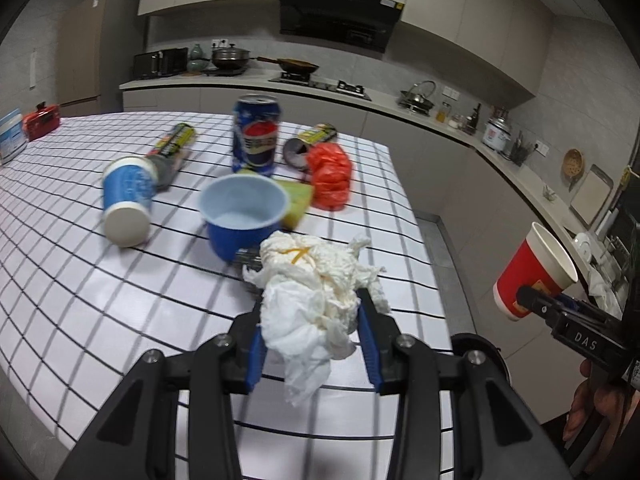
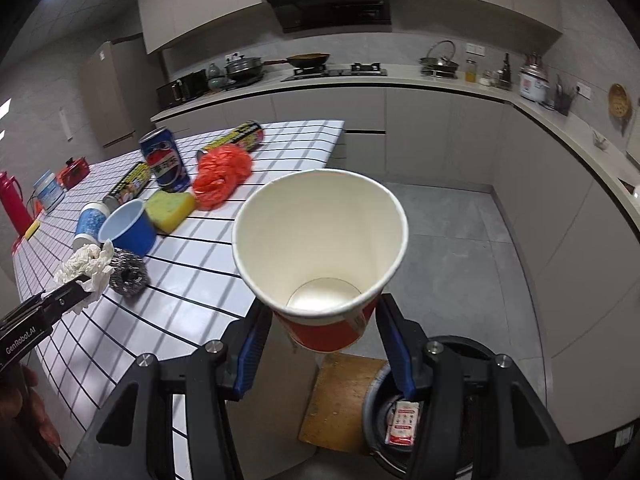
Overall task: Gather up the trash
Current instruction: 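Lift the tissue and paper cup and carry both over the black bin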
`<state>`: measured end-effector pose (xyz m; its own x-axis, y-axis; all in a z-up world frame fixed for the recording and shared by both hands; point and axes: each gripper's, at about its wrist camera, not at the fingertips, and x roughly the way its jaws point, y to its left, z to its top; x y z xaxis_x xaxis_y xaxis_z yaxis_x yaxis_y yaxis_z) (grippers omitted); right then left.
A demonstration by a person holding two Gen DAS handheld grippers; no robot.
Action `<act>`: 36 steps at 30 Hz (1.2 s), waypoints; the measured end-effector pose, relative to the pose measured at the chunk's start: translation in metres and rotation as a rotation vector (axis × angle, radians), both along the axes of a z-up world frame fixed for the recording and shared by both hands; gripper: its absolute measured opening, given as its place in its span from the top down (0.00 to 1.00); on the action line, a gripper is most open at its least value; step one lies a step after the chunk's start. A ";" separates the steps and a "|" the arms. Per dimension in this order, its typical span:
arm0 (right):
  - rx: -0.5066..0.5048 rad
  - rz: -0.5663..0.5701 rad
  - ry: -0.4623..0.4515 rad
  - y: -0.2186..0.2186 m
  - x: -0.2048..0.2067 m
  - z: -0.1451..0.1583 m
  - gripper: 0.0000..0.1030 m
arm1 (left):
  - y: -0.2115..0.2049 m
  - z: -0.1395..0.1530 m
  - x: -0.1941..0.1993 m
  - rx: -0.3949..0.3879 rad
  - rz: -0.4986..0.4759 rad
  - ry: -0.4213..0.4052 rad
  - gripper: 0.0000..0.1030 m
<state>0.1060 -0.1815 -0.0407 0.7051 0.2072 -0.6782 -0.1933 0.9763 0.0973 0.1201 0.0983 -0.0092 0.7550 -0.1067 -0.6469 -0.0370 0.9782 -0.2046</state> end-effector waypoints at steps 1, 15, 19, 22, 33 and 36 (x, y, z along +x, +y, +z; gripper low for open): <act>0.001 -0.011 0.002 -0.007 -0.002 0.000 0.46 | -0.004 0.000 0.000 0.001 -0.006 -0.001 0.60; -0.007 -0.140 0.051 -0.097 -0.026 -0.025 0.46 | -0.106 -0.002 0.011 -0.019 -0.198 0.019 0.60; -0.011 -0.168 0.078 -0.124 -0.033 -0.038 0.46 | -0.143 -0.009 0.010 -0.022 -0.258 0.033 0.60; -0.014 -0.183 0.110 -0.147 -0.037 -0.055 0.45 | -0.168 -0.017 0.012 -0.021 -0.298 0.054 0.60; -0.058 -0.095 0.215 -0.195 -0.037 -0.125 0.45 | -0.250 -0.071 0.013 -0.025 -0.389 0.185 0.60; -0.083 -0.056 0.226 -0.199 -0.036 -0.140 0.45 | -0.261 -0.080 0.018 -0.021 -0.392 0.206 0.60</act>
<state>0.0702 -0.3804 -0.1807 0.5426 0.1084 -0.8330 -0.1207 0.9914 0.0504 0.1380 -0.1626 -0.0892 0.5102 -0.3738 -0.7746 0.2936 0.9222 -0.2517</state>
